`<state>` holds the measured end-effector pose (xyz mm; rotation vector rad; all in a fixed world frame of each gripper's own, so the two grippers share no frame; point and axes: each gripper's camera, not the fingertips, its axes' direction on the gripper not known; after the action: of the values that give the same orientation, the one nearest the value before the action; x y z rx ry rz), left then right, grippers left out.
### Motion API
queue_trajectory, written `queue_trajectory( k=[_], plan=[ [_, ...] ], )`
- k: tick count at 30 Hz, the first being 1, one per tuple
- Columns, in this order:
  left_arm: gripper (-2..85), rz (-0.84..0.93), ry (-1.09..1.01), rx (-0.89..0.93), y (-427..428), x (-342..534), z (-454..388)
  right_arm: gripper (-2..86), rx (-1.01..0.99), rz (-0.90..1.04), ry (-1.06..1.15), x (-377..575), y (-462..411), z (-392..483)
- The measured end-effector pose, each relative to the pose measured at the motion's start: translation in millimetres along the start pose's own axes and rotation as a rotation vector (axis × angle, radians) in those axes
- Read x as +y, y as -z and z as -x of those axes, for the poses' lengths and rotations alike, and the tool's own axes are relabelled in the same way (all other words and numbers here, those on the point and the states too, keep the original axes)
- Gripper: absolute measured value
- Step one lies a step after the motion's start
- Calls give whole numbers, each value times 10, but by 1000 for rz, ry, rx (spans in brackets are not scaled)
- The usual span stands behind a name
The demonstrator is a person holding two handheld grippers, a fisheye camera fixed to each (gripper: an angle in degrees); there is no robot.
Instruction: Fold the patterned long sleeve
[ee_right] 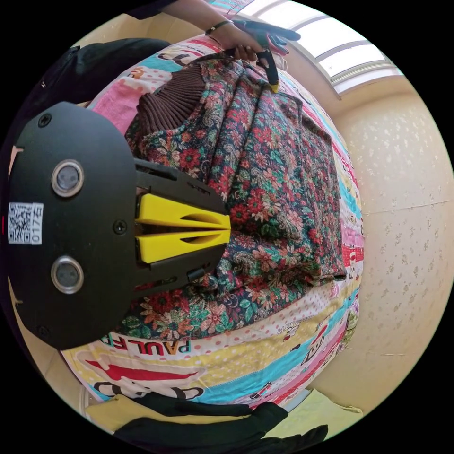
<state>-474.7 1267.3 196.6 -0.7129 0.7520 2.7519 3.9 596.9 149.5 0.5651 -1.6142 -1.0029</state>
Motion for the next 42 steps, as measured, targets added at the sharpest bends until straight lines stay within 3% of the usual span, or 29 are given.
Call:
queue_trajectory(
  k=[2, 6, 12, 17, 26, 31, 33, 35, 39, 42],
  plan=[
    [126, 13, -56, -46, 4, -10, -98, 3, 0, 0, 0, -4, 6, -28],
    [108, 4, -77, 32, 34, 40, -142, 2, 1, -1, 0, -13, 17, -63],
    [84, -148, -116, 120, 315, 112, -248, 1, -2, -2, -2, -39, 37, -114],
    [111, 40, -97, 100, 26, -41, -292, 1, -2, -3, -2, -71, 56, -141],
    [21, -64, -149, 127, 543, -109, -394, 2, -41, -33, -10, -133, 253, -211],
    [24, -112, -153, 99, 876, -58, -313, 4, -49, -280, 24, -85, 855, -81],
    [35, -10, -192, 51, 656, -45, -330, 4, 39, -239, 69, -136, 798, 52],
    [55, 109, -178, 7, 416, -32, -274, 6, 191, 80, 95, -269, 226, 92],
    [63, 34, -81, 104, 721, 87, 42, 14, 181, 71, 126, -293, 415, 25],
    [64, -22, -73, 80, 1083, 362, 248, 29, 158, 28, 68, -147, 803, -184]
  ],
)
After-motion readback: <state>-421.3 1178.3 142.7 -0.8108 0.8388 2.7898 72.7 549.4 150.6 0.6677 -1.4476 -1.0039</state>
